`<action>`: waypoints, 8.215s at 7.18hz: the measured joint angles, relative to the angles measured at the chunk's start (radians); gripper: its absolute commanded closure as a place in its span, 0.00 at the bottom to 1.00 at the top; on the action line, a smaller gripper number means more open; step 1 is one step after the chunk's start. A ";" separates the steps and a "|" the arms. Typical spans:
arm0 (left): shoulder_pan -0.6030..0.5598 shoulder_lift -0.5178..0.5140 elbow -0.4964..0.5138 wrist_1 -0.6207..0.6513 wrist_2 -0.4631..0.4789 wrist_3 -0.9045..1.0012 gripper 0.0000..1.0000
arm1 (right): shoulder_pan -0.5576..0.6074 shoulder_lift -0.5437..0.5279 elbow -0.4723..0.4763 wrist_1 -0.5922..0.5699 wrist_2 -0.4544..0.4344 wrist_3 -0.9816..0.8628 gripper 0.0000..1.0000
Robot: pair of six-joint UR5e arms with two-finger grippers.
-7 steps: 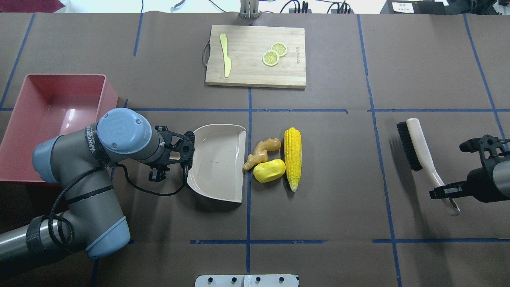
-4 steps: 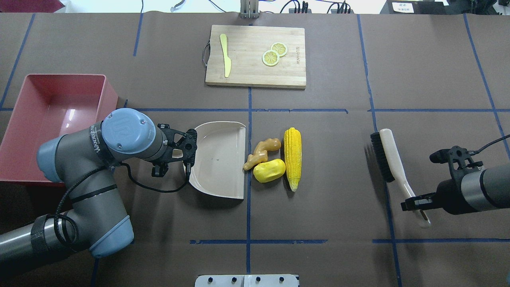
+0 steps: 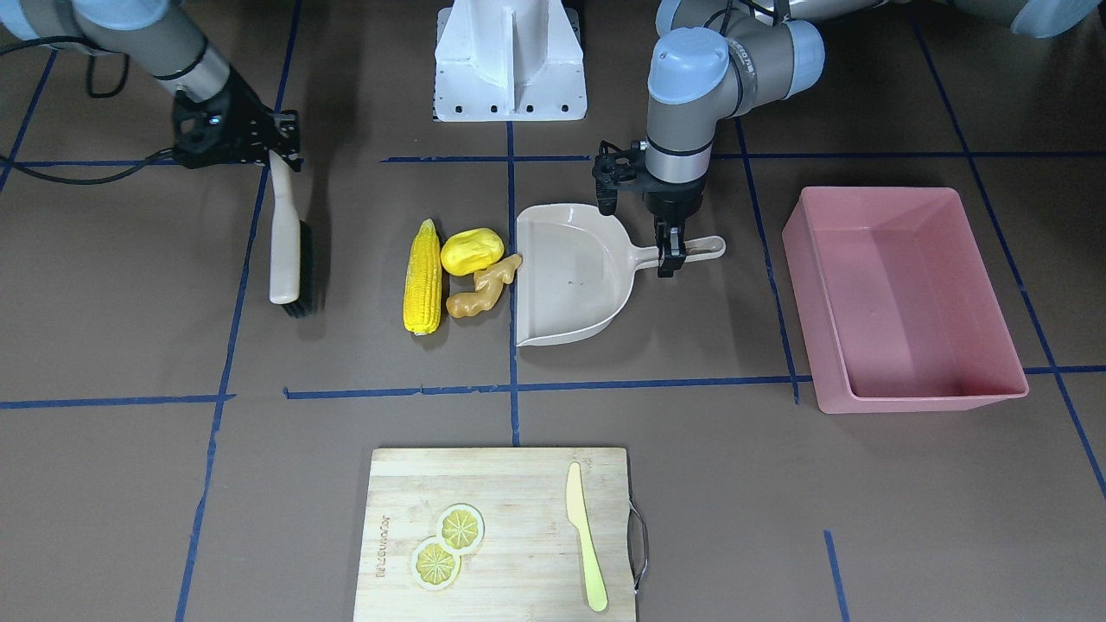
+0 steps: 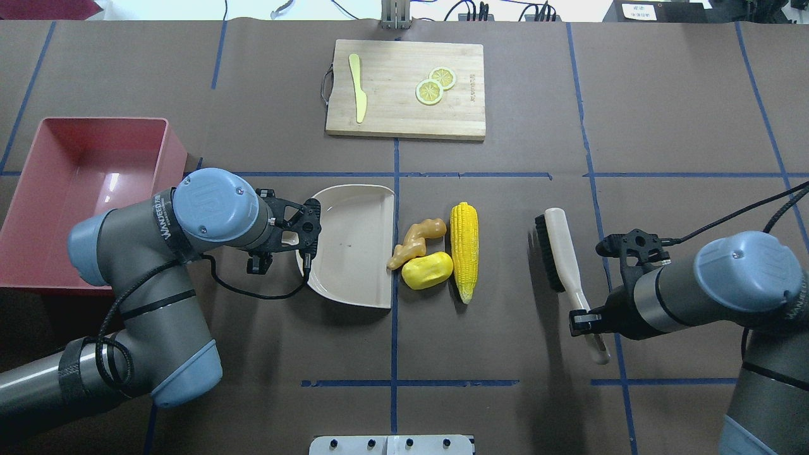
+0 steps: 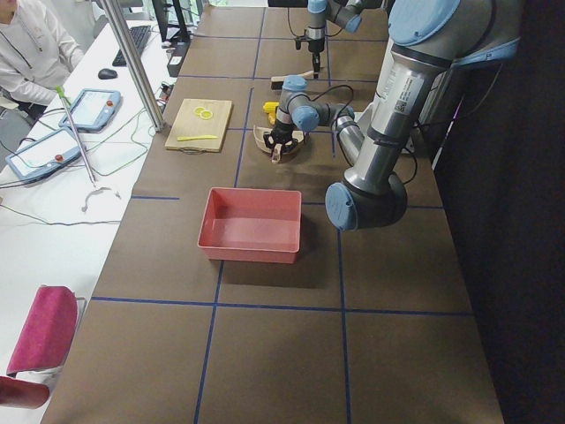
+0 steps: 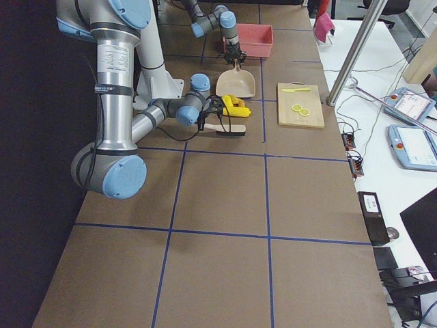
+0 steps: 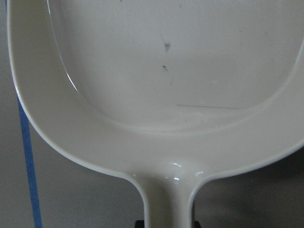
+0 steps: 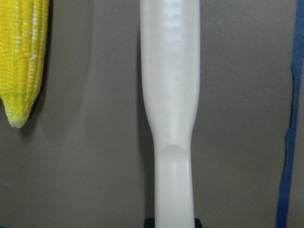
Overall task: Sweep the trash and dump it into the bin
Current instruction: 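Hold the dustpan with the left gripper while the right gripper brings the brush over, then sweep the corn, squash and ginger into the dustpan with the right gripper's brush, then lift the dustpan toward the pink bin with the left gripper while the right withdraws, then tilt the dustpan over the pink bin with the left gripper to dump the produce, then lower the empty dustpan back onto the table with the left gripper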
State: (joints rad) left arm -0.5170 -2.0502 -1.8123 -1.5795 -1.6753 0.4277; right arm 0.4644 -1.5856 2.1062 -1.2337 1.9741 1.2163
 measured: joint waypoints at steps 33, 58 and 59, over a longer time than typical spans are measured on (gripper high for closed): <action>-0.304 0.076 -0.130 -0.175 -0.313 -0.122 1.00 | 0.262 0.002 0.176 -0.333 0.137 -0.104 1.00; -0.445 0.123 -0.165 0.172 -0.298 0.474 0.98 | 0.299 -0.116 0.171 -0.324 0.128 -0.214 1.00; -0.330 0.098 -0.167 0.172 -0.287 0.356 0.97 | 0.302 -0.116 0.172 -0.325 0.129 -0.215 1.00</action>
State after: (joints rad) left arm -0.8471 -1.9523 -1.9789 -1.4075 -1.9625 0.7834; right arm 0.7667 -1.7012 2.2778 -1.5584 2.1028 1.0011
